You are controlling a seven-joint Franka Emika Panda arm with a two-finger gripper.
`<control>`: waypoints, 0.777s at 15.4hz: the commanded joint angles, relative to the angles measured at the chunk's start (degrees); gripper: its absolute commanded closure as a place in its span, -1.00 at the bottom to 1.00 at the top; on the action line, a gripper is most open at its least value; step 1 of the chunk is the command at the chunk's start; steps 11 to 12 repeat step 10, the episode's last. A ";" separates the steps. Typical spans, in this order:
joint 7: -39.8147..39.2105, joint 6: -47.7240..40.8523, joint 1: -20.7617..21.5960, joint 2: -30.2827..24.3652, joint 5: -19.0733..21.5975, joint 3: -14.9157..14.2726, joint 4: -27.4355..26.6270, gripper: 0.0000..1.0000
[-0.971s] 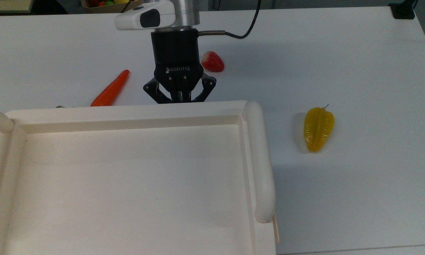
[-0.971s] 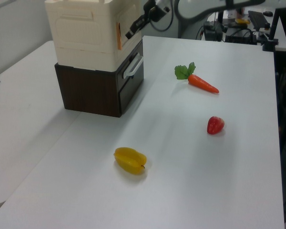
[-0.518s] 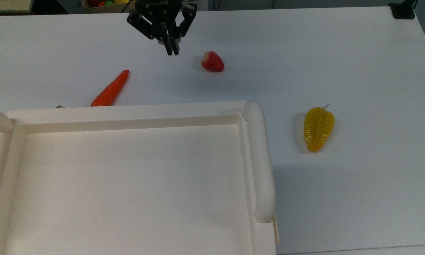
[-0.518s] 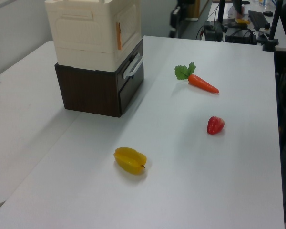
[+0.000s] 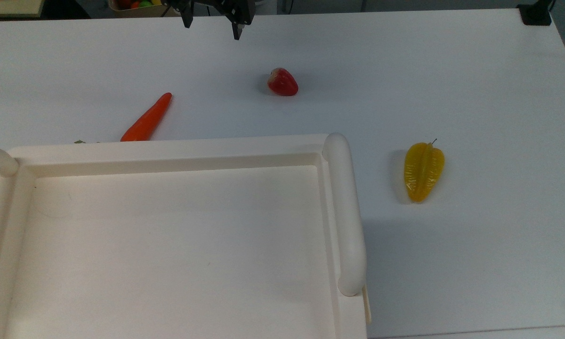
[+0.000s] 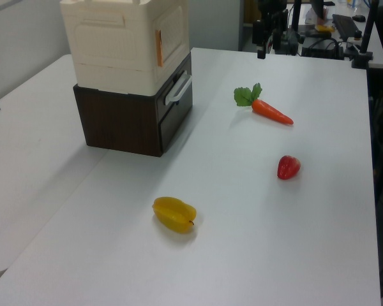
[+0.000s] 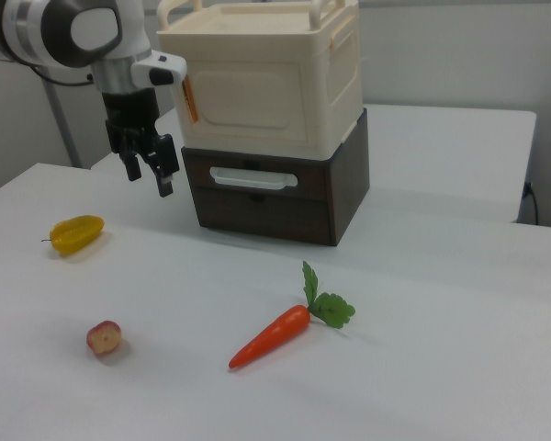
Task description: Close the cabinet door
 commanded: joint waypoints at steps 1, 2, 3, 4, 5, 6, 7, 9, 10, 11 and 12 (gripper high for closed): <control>-5.09 -0.98 -0.98 -2.36 -1.10 -0.52 -3.05 -1.00; -5.70 -1.08 -1.33 -2.71 -1.11 -0.60 -3.14 -1.00; -6.84 -0.99 -2.38 -3.15 -1.11 -0.60 -2.96 -1.00; -8.33 -0.99 -3.09 -3.07 -1.02 -0.52 -2.70 -1.00; -9.04 -0.99 -3.35 -3.24 -1.02 -0.69 -2.52 -1.00; -9.13 -1.08 -4.23 -3.59 -0.93 -0.78 -2.44 -1.00; -9.13 -0.99 -5.54 -4.47 -0.67 -0.69 -2.43 -1.00; -9.13 -0.99 -7.13 -6.40 -0.58 -0.69 -2.35 -1.00; -9.13 -0.99 -7.74 -7.10 -0.58 -0.69 -2.35 -1.00; -9.13 -0.99 -7.74 -7.10 -0.58 -0.69 -2.35 -1.00; -9.13 -0.99 -7.74 -7.10 -0.58 -0.69 -2.35 -1.00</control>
